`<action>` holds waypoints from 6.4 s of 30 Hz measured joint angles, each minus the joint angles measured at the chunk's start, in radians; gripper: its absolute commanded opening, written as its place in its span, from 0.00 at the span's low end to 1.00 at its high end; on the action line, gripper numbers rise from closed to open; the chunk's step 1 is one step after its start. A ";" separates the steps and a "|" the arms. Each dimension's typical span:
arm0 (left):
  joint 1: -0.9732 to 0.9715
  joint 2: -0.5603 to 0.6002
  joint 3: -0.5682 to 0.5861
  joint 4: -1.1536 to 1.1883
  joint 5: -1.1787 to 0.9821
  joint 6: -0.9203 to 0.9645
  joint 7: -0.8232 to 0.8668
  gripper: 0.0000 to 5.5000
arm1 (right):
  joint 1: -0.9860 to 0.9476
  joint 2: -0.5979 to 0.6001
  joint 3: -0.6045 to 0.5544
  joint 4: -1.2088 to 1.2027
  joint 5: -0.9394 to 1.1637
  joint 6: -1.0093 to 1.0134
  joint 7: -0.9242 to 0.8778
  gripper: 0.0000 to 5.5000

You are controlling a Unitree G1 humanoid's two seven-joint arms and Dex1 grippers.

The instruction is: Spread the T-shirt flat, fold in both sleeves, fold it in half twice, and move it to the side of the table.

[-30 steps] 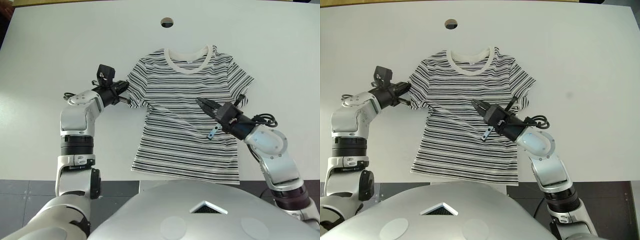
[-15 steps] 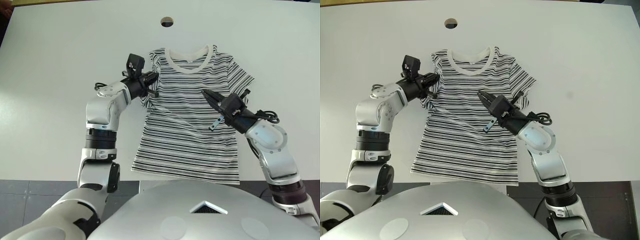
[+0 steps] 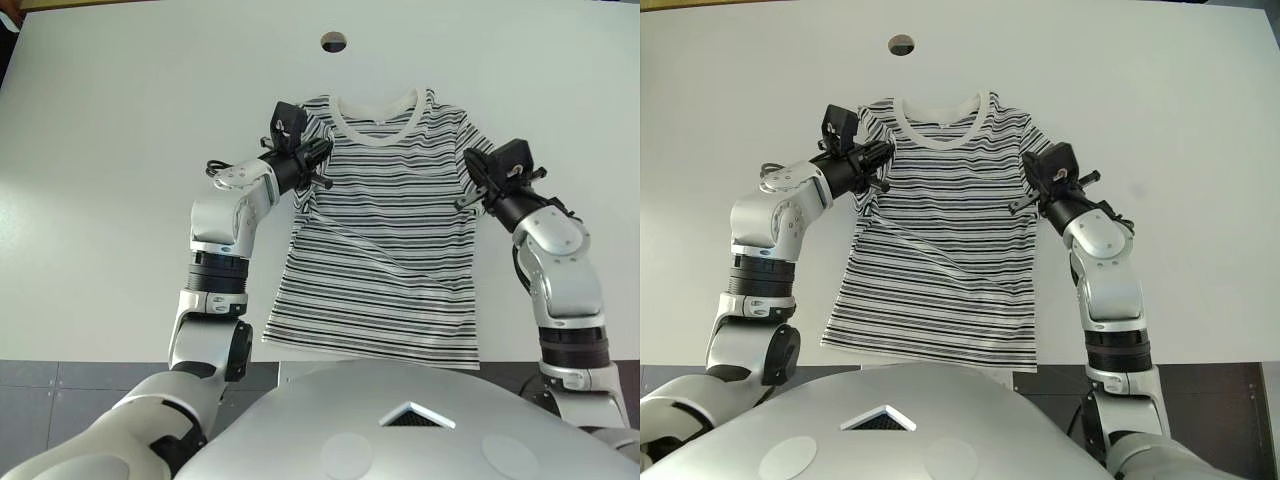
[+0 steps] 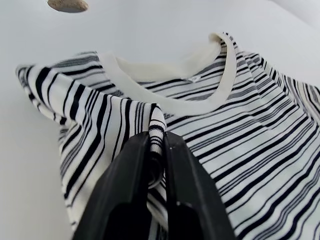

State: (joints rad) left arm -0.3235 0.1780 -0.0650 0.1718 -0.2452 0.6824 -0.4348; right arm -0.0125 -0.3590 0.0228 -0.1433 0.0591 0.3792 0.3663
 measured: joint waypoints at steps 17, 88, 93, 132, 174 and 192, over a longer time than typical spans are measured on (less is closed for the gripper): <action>0.065 -0.032 -0.029 -0.075 0.015 -0.145 -0.020 0.36 | -0.120 -0.016 -0.088 0.267 0.002 0.039 -0.039 0.29; 0.472 0.529 0.124 -0.186 0.324 -1.310 -0.151 0.20 | 0.096 -0.302 0.097 -0.222 -0.093 -0.416 0.354 0.51; 0.499 0.699 0.066 -0.106 0.468 -1.480 -0.244 0.32 | 0.336 -0.623 0.087 -0.192 -0.417 -0.800 0.396 0.64; 0.673 0.839 -0.207 -0.280 0.271 -1.339 -0.591 0.32 | 0.768 -0.796 -0.121 -0.417 -0.421 -0.785 0.639 0.64; 0.668 0.819 -0.256 -0.297 0.182 -1.256 -0.648 0.02 | 0.624 -0.679 0.102 -0.449 -0.216 -0.615 0.632 0.02; 0.634 0.761 -0.127 -0.500 -0.183 -0.913 -0.638 0.02 | 0.476 -0.638 -0.091 -0.472 0.287 -0.274 0.692 0.02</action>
State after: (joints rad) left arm 0.3109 0.9385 -0.1921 -0.3281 -0.4280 -0.2309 -1.0731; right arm 0.4635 -0.9974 -0.0681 -0.6152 0.3457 0.1048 1.0583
